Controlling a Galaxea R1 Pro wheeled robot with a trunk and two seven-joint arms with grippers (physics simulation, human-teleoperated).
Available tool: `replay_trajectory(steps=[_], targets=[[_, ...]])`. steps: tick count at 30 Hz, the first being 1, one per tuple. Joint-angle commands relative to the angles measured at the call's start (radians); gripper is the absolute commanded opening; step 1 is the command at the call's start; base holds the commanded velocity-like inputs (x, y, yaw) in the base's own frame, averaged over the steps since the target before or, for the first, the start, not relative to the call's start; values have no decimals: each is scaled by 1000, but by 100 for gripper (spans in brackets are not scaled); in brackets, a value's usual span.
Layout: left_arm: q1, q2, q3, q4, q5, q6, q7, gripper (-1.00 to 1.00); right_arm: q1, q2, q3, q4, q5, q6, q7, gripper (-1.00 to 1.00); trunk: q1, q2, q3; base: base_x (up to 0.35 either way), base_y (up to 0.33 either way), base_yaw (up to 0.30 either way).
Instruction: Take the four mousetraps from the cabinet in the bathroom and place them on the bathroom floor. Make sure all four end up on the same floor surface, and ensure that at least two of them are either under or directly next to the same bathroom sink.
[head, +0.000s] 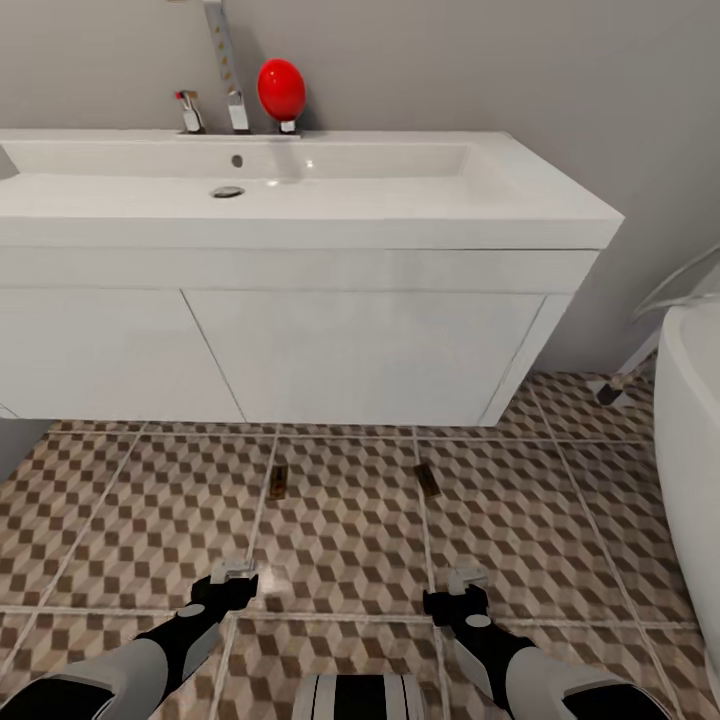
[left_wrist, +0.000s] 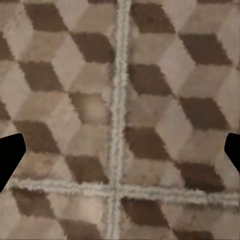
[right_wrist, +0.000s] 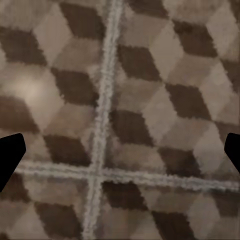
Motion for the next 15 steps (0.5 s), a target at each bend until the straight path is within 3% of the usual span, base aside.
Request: replay_trajectory(steps=[1,15], targets=[[0,0,-9,1,9,-3,2,100,-1,0,7,1,2,-1,-6,100,0,0,-1,309,0,0],[-1,0,-9,1,9,-15,2,100,-1,0,7,1,2,-1,-6,100,0,0,-1,317,0,0]])
